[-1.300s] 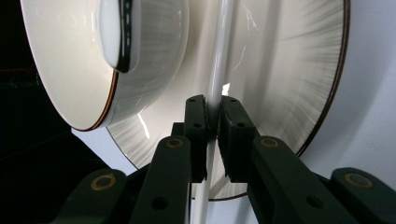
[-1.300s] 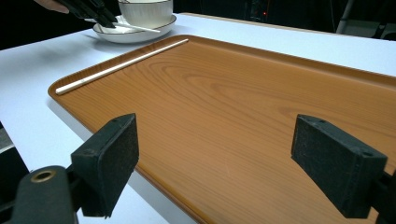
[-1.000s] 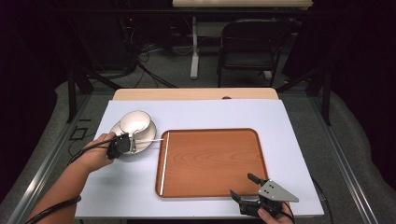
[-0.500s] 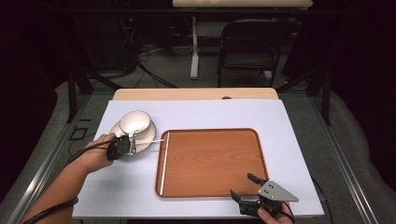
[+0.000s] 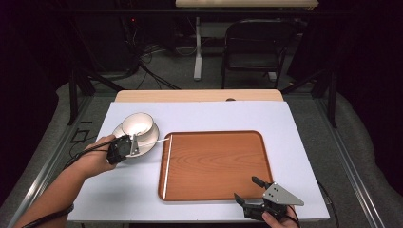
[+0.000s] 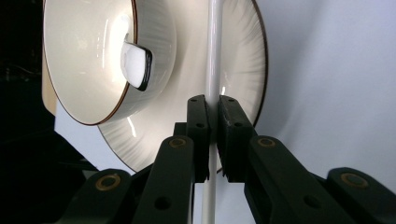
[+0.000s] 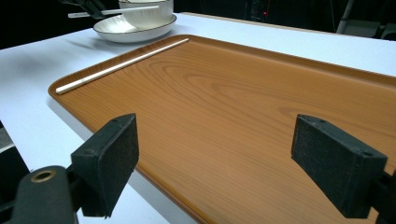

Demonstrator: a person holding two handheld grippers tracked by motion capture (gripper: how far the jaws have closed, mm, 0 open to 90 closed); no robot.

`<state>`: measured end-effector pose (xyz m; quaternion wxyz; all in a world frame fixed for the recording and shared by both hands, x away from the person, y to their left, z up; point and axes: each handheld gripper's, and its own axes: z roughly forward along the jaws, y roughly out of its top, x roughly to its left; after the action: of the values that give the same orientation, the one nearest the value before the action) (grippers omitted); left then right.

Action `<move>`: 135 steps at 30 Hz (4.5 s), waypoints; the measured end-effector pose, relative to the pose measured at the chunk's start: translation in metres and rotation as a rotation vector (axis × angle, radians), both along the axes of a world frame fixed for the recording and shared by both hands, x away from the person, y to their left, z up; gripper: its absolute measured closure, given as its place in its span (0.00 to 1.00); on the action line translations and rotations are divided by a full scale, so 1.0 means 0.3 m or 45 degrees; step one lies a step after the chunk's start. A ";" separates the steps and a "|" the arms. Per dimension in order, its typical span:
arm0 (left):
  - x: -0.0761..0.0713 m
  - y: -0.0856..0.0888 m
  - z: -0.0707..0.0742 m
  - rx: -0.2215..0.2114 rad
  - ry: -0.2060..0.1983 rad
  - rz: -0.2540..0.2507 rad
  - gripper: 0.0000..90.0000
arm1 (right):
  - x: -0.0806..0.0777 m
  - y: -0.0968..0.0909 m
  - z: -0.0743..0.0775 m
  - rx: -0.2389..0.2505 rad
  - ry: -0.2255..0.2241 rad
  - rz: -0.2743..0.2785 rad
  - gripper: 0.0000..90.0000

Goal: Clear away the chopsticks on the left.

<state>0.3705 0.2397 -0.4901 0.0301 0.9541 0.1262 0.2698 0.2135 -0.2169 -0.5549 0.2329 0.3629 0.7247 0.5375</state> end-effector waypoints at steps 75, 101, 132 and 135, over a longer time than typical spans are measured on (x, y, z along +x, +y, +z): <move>0.054 -0.221 -0.095 -1.102 0.828 1.247 0.94 | 0.001 -0.003 -0.001 0.008 0.010 0.006 0.16; 0.042 -0.219 -0.131 -1.056 0.862 1.311 0.92 | 0.002 -0.005 -0.001 0.020 0.015 0.011 0.16; 0.007 -0.226 -0.062 -0.972 0.733 1.206 0.76 | 0.003 -0.005 -0.001 0.025 0.016 0.011 0.16; 0.002 -0.225 -0.052 -0.964 0.720 1.191 0.71 | 0.003 -0.005 -0.001 0.024 0.018 0.012 0.16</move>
<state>0.3710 0.1721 -0.5058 0.2087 0.7563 0.6161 -0.0695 0.2144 -0.2184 -0.5553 0.2220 0.3653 0.7230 0.5428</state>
